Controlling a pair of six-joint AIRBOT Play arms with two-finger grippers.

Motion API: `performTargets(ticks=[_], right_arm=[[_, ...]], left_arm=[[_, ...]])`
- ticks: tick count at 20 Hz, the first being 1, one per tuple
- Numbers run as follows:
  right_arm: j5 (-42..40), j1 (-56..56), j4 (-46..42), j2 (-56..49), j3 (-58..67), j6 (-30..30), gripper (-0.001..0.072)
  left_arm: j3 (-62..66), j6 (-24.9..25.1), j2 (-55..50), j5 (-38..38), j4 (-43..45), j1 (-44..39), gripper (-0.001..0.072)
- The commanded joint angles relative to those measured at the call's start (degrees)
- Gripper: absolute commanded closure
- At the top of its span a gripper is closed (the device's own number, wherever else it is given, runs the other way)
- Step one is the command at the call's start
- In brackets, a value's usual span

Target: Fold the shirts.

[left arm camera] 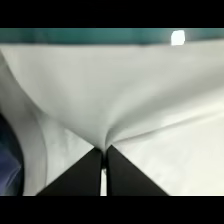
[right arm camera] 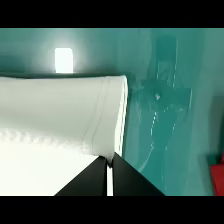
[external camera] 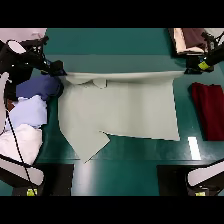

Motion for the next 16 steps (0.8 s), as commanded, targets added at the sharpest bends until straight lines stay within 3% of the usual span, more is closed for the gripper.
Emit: performTargets(ticks=[1,5,6,7,8,9,12,16], right_arm=[[-2.75,0.94,0.11,3.85,-10.75,0.07,0.0698],[-6.36,3.17,0.63,6.25,-21.88,0.07,0.0694],[-6.62,3.54,0.61,6.43,-23.04,0.13,0.0694],[-6.75,3.52,0.66,6.64,-23.80,0.11,0.0680],[-6.84,3.52,0.63,6.99,-23.93,0.11,0.0445],[-6.84,3.17,0.63,7.78,-23.91,0.11,0.0288],[-3.48,1.31,0.59,13.40,-24.28,0.04,0.0284],[-3.13,-1.07,0.63,25.92,-33.53,0.04,0.0284]], left_arm=[[-3.08,0.50,-0.31,-4.50,6.34,-1.18,0.0684],[-8.92,-1.29,-0.31,-3.39,6.29,-1.88,0.0681],[-9.57,-2.64,-0.33,-3.63,6.34,-1.86,0.0537],[-9.79,-3.32,-0.31,-4.17,6.32,-1.86,0.0217],[-9.75,-4.48,-0.26,-5.22,6.27,-1.86,0.0176],[-9.77,-4.59,0.11,-6.91,6.23,-1.86,0.0177],[-11.34,-4.57,4.96,-11.72,8.15,-1.95,0.0177],[-31.87,-6.84,23.82,-5.11,14.71,-1.97,0.0176]])
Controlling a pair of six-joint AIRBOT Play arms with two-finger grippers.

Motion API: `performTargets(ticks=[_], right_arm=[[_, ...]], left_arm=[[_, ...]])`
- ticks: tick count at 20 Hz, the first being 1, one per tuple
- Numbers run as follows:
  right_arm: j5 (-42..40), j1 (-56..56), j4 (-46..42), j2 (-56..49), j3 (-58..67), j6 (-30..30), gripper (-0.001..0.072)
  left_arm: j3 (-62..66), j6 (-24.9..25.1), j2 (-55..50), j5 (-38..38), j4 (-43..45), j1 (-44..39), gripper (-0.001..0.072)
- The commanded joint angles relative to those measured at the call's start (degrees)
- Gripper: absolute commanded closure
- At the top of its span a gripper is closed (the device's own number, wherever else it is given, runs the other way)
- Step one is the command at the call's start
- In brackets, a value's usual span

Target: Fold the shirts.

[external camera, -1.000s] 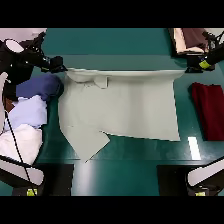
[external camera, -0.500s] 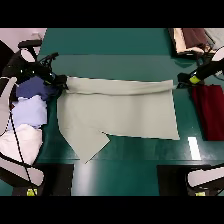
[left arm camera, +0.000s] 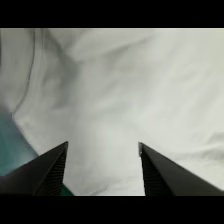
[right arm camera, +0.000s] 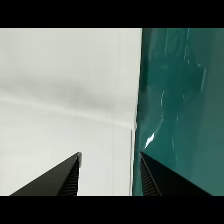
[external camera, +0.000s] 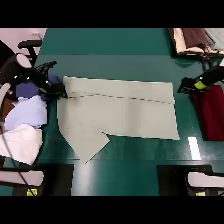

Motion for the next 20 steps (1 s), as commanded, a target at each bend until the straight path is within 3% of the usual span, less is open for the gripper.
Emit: performTargets(ticks=[1,7,14,18,19,20], right_arm=[[0.20,-1.42,-0.02,9.84,-7.50,-0.04,0.0284],[-5.03,-1.42,5.29,18.64,-14.86,-0.04,0.0284],[-4.94,-1.42,7.48,18.80,-14.88,-0.07,0.0284],[-4.59,-1.42,7.48,18.80,-14.88,-0.07,0.0284],[-4.57,-1.42,7.50,18.80,-14.88,-0.07,0.0284],[-4.37,-1.42,7.48,18.80,-14.88,-0.07,0.0284]], left_arm=[[-17.27,-2.82,15.19,4.57,4.70,0.04,0.0176],[-44.06,-8.31,35.08,6.84,0.15,0.04,0.0176],[-52.65,-6.47,35.91,16.65,-11.30,0.04,0.0176],[-54.45,-2.38,35.91,20.22,-19.58,0.00,0.0179],[-54.45,-2.03,35.91,20.65,-20.57,0.00,0.0331],[-54.36,-1.84,35.91,20.61,-20.74,0.00,0.0556]])
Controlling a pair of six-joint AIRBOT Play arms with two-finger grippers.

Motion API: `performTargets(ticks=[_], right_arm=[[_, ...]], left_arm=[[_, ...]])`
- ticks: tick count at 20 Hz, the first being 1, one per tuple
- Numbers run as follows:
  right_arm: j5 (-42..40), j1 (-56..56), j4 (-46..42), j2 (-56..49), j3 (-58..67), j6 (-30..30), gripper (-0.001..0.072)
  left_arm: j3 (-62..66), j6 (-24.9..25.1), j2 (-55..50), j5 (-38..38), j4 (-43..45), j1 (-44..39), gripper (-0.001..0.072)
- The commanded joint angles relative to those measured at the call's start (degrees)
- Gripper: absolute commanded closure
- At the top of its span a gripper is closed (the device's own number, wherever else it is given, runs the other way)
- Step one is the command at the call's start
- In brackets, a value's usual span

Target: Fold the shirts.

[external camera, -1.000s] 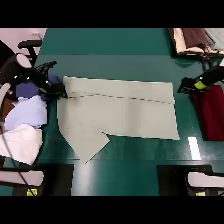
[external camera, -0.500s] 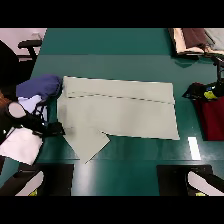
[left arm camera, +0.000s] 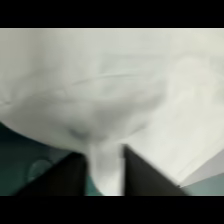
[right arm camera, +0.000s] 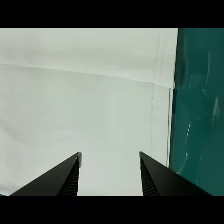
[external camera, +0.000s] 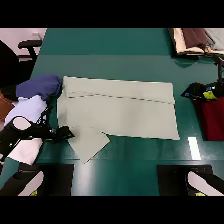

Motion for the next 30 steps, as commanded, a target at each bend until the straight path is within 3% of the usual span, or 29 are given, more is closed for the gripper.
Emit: performTargets(ticks=[1,5,8,10,13,17,19,21,23,27,30], right_arm=[[0.90,-0.04,0.13,0.07,-0.02,0.00,0.0284],[8.13,-2.45,-3.08,0.26,-1.22,-1.95,0.0284],[9.25,-9.29,-5.44,3.15,-11.08,-1.95,0.0282],[8.61,-15.56,-5.22,4.42,-19.91,-2.36,0.0225],[7.50,-22.49,0.13,2.03,-30.62,-5.64,0.0220],[0.79,-20.55,8.20,-2.95,-35.56,-7.72,0.0237],[-1.97,-17.38,9.11,-3.74,-35.12,-7.93,0.0352],[-2.14,-14.16,8.52,-3.45,-33.38,-7.93,0.0554],[-1.11,-12.28,6.67,-1.38,-31.56,-7.93,0.0679],[6.60,-12.90,-1.66,7.87,-28.92,-7.87,0.0695],[13.44,-16.33,-8.11,16.11,-26.80,-7.87,0.0695]], left_arm=[[-0.50,2.67,0.24,1.92,-5.29,0.02,0.0685],[3.08,3.96,1.68,-2.75,-3.76,0.02,0.0684],[6.23,3.02,5.31,-5.64,1.01,0.02,0.0684],[7.06,3.06,6.51,-6.16,1.20,0.02,0.0684],[7.04,3.06,6.49,-5.70,1.03,0.02,0.0684],[7.04,3.06,6.49,-5.55,0.98,0.02,0.0684],[7.04,3.08,6.49,-5.55,0.92,0.02,0.0684],[7.30,2.99,6.49,-6.43,1.07,0.02,0.0685],[8.96,2.60,6.54,-8.96,1.51,0.02,0.0685],[10.34,-1.40,15.13,-17.09,7.30,0.02,0.0686],[10.47,-4.07,21.11,-25.90,6.71,0.02,0.0686]])
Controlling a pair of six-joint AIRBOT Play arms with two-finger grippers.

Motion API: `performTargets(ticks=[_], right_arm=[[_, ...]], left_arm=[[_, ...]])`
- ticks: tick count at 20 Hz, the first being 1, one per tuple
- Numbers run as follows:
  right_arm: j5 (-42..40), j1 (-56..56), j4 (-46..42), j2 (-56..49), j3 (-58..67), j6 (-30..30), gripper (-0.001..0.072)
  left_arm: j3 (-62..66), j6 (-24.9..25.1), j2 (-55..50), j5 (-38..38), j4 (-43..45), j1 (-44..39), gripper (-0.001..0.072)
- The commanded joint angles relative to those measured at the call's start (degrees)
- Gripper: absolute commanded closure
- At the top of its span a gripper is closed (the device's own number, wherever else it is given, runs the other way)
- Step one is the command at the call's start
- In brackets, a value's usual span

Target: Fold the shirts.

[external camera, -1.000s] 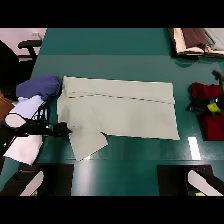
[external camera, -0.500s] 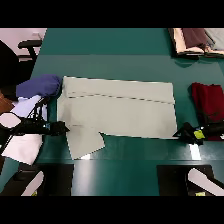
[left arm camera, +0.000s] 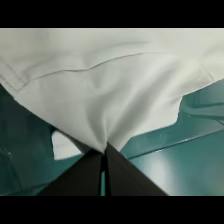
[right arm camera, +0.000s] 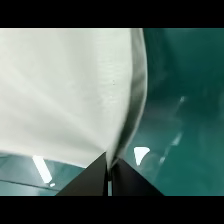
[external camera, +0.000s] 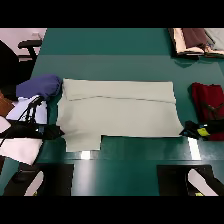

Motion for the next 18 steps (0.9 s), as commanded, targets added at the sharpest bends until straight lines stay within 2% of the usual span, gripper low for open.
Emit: performTargets(ticks=[1,3,6,12,16,18], right_arm=[[6.97,-2.97,-6.86,8.37,2.86,-0.02,0.0695],[6.58,-3.17,-6.60,9.94,5.49,0.02,0.0696],[2.47,1.79,-5.70,6.01,10.27,0.68,0.0696],[-5.14,12.26,-5.66,-15.80,28.35,3.45,0.0696],[-5.60,15.34,-4.68,-29.68,38.97,3.87,0.0694],[-5.44,14.93,-0.04,-34.86,43.28,3.87,0.0694]], left_arm=[[0.59,-3.37,5.42,-9.44,-0.04,0.00,0.0685],[1.01,-3.37,4.59,-7.54,-2.69,0.00,0.0686],[2.32,-1.53,-1.31,0.96,-3.15,0.00,0.0686],[18.16,7.67,-26.80,16.24,-3.10,0.00,0.0684],[30.10,10.16,-42.32,19.82,-3.26,0.00,0.0683],[33.31,10.21,-46.62,20.24,-3.28,0.00,0.0682]])
